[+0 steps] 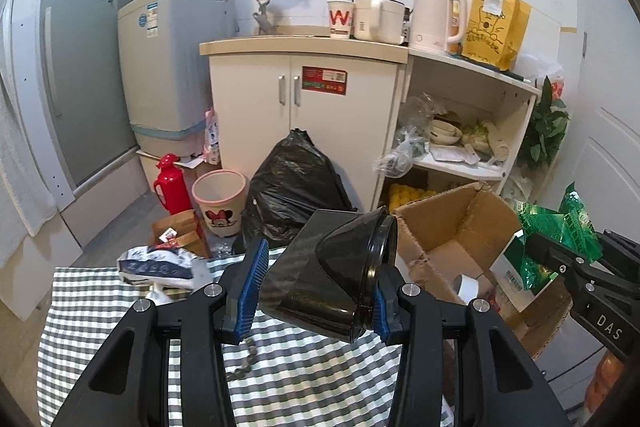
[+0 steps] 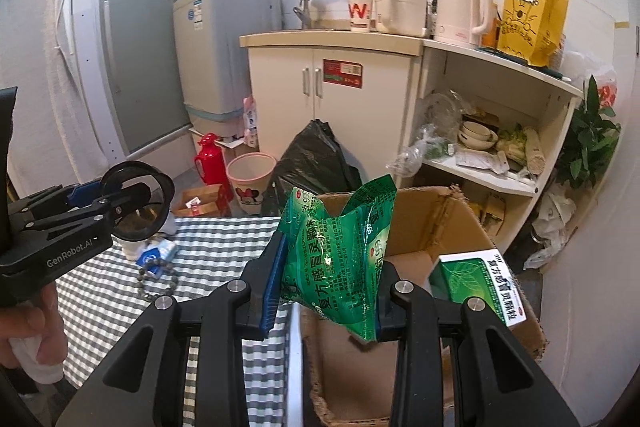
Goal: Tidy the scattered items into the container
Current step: 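Lower the glasses case and snack bag into the cardboard box with both grippers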
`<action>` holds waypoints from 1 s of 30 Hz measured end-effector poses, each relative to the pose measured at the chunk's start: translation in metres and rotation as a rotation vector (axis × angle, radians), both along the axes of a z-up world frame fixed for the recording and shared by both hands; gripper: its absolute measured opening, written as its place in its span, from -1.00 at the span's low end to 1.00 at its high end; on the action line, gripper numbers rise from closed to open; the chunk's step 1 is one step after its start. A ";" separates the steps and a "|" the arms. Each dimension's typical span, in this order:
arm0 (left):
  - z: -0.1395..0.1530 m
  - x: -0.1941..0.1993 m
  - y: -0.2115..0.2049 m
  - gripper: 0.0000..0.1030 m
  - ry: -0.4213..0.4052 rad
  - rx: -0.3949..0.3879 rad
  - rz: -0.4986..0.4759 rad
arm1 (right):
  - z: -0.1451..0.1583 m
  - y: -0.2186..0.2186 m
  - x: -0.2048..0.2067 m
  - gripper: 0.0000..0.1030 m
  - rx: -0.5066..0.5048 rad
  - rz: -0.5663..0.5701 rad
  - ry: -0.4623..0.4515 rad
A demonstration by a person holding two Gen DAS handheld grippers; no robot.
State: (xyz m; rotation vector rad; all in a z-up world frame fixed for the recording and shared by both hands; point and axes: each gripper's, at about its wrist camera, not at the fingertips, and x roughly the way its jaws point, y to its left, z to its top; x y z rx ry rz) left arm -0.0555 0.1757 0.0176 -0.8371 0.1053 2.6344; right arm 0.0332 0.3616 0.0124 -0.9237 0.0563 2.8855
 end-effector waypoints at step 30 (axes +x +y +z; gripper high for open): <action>-0.016 -0.004 0.115 -0.10 -0.041 -0.036 -0.182 | -0.018 0.088 0.020 -0.35 -0.033 -0.142 -0.048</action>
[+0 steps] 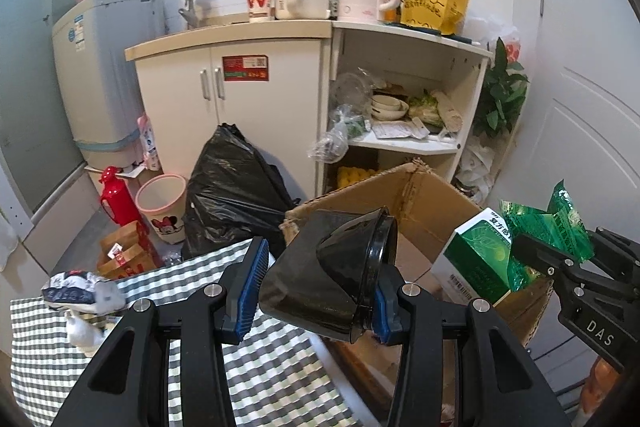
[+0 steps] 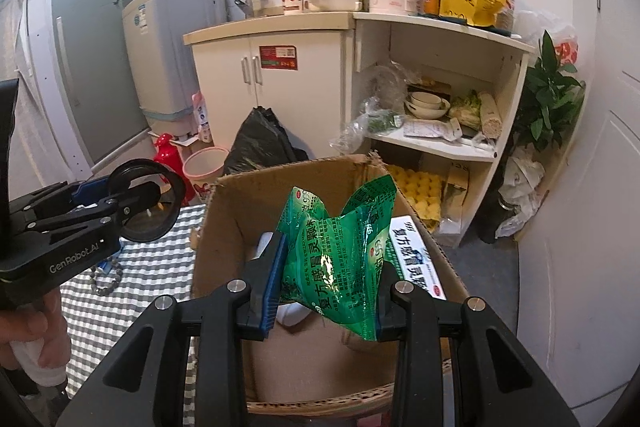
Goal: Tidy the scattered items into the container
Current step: 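Lower the glasses case and snack bag into the cardboard box with both grippers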
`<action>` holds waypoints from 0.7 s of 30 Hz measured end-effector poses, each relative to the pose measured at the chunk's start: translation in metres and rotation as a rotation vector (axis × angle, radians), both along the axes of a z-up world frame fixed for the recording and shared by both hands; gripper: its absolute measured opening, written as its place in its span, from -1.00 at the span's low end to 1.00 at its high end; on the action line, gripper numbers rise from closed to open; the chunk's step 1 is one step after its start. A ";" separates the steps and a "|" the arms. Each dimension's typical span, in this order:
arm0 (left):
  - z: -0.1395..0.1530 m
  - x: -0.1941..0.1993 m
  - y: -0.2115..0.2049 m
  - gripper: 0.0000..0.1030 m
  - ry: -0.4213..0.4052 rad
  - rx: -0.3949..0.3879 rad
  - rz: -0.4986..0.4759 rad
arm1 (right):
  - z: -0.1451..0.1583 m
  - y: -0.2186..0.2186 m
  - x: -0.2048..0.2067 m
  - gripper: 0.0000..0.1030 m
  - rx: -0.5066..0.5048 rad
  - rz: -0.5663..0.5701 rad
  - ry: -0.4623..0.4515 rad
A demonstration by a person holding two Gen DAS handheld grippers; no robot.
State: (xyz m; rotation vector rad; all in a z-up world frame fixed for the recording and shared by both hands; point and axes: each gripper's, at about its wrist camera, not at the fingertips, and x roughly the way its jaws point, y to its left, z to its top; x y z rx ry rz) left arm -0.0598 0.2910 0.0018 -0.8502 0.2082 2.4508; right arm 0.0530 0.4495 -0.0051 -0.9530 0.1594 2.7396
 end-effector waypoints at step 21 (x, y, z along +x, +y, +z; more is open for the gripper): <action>-0.034 -0.021 0.057 -0.10 -0.079 -0.041 -0.071 | -0.039 0.009 -0.022 -0.35 -0.047 0.086 -0.120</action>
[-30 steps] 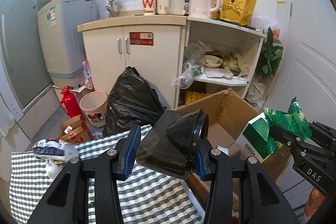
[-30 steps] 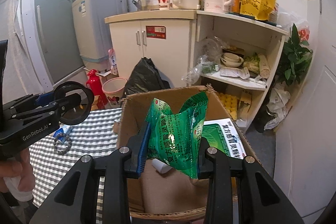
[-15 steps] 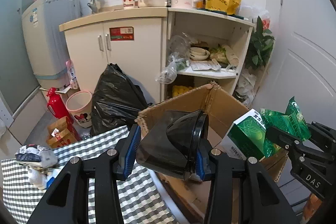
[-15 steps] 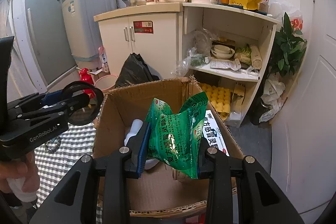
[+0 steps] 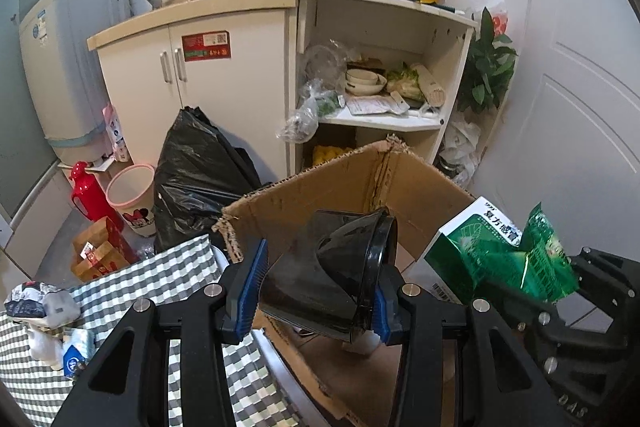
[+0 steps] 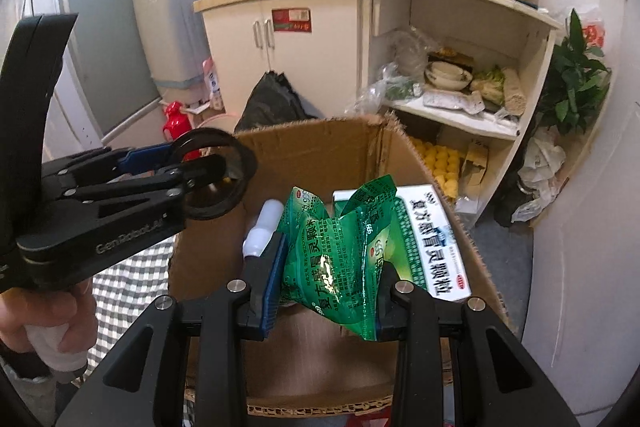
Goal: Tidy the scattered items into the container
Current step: 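Lower the glasses case and snack bag into the cardboard box with both grippers, then open both grippers to release the glasses case and snack bag into the box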
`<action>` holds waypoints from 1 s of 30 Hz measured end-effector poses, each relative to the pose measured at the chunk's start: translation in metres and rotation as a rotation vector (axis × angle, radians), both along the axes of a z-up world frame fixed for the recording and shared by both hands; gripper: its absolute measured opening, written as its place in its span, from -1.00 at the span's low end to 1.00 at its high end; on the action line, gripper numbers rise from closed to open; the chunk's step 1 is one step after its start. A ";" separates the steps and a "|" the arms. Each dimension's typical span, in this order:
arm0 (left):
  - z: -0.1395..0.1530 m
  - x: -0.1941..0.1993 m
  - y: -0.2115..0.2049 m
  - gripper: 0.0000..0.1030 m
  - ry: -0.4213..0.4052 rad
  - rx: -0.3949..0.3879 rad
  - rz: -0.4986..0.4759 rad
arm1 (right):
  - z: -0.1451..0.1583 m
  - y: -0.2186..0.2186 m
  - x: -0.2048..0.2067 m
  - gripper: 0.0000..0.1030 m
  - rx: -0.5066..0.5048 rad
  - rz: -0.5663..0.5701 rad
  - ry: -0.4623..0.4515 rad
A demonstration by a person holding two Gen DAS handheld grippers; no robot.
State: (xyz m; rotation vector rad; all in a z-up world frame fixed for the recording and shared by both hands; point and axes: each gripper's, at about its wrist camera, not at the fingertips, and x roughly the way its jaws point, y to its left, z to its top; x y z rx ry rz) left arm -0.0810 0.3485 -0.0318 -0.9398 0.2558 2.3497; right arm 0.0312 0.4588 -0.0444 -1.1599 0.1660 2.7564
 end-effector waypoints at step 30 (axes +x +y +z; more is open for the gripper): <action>-0.019 -0.019 0.010 -0.07 -0.048 -0.030 -0.006 | -0.034 -0.016 -0.018 0.16 -0.033 0.113 -0.155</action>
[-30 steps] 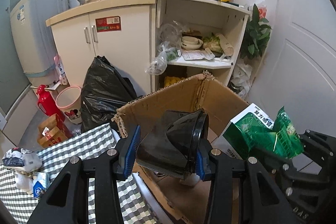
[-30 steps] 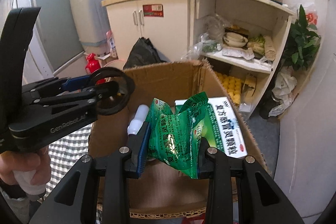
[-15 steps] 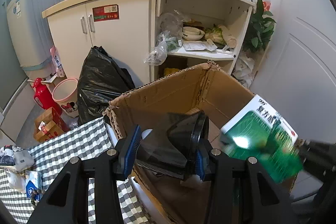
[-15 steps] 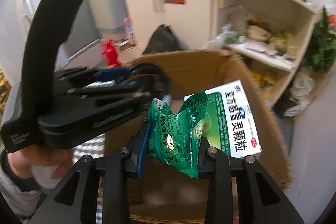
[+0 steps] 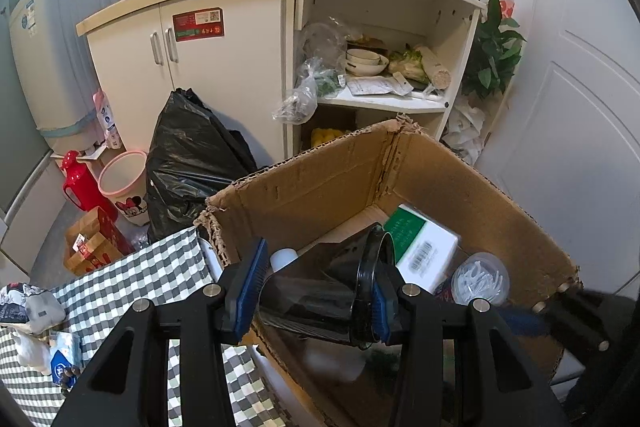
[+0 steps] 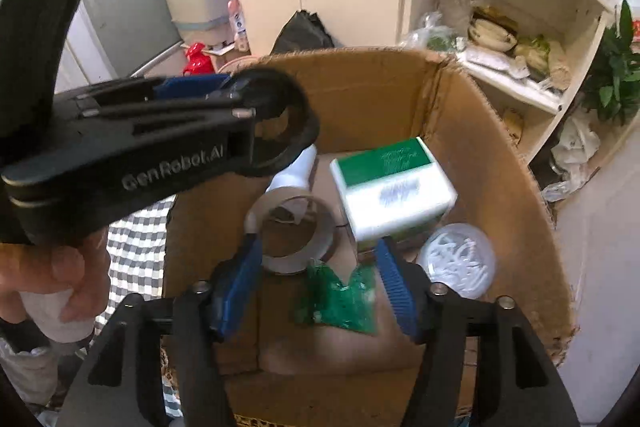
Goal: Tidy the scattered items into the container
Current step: 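Open both grippers to release the glasses case and snack bag into the box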
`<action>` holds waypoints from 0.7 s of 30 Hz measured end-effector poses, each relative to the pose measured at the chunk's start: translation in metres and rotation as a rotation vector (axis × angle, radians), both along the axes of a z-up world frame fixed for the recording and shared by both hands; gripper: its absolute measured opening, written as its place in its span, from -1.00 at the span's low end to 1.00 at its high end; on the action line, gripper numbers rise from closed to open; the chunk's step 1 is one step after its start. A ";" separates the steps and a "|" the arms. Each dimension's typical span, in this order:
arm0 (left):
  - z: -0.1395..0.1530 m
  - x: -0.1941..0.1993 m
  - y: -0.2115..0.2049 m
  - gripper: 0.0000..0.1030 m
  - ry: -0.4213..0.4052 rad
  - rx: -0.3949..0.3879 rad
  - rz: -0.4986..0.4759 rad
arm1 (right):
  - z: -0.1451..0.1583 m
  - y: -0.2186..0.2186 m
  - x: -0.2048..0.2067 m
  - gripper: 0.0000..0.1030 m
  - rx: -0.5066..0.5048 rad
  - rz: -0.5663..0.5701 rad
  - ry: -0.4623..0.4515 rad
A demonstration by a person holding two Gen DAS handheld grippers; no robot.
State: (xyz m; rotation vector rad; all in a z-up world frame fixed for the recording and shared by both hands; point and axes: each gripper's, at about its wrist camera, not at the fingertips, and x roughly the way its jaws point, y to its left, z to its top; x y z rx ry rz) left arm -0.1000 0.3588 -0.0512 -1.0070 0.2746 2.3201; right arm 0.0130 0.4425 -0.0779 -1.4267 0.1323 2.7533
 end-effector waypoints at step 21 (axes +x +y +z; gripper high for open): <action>0.036 0.016 -0.027 0.32 0.067 0.036 0.041 | 0.034 -0.011 0.020 0.16 0.013 -0.033 0.106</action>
